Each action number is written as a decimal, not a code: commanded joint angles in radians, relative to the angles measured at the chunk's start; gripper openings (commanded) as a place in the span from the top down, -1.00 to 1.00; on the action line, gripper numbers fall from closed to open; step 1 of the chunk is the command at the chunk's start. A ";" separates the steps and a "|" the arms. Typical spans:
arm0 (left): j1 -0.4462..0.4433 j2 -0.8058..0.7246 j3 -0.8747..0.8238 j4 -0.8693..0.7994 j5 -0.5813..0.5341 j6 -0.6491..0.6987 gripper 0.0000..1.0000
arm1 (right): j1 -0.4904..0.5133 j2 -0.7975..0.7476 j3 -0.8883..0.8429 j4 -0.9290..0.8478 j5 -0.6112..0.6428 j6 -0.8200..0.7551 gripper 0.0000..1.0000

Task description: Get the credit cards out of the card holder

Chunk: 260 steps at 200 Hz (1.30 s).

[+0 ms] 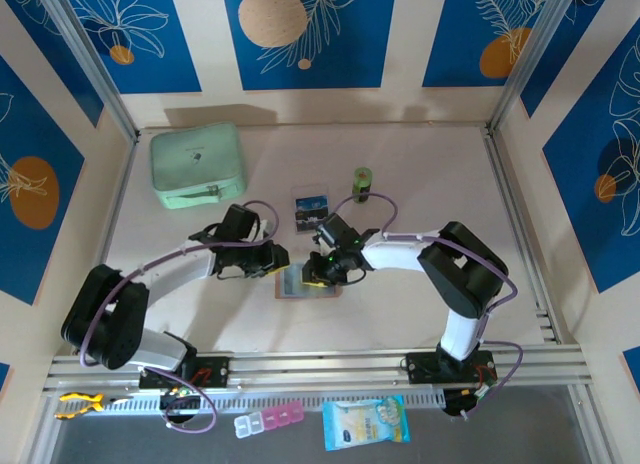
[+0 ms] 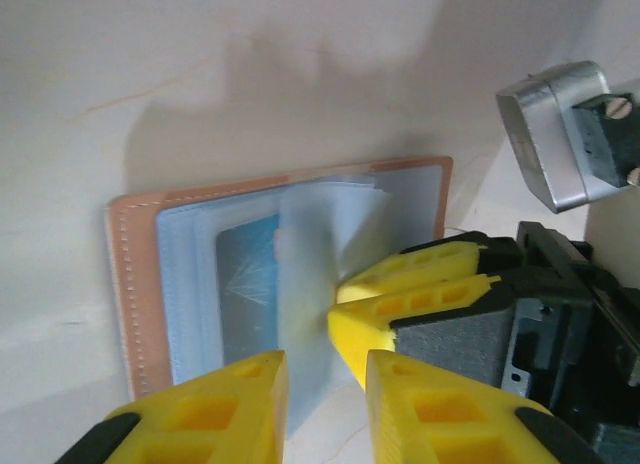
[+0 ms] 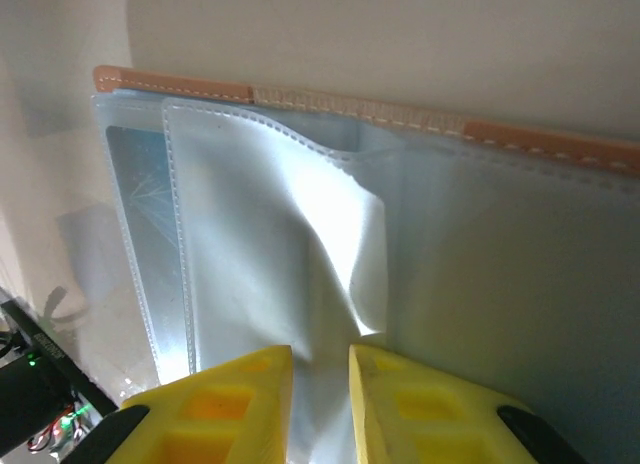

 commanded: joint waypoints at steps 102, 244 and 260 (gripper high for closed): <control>-0.078 0.150 0.029 0.057 -0.018 -0.085 0.39 | -0.021 -0.030 -0.106 0.133 -0.099 0.052 0.57; -0.153 0.152 0.140 0.072 0.019 -0.129 0.31 | -0.065 -0.303 -0.077 -0.126 0.074 -0.050 0.42; -0.177 0.175 0.162 0.074 0.014 -0.138 0.23 | -0.088 -0.332 -0.071 -0.188 0.106 -0.056 0.41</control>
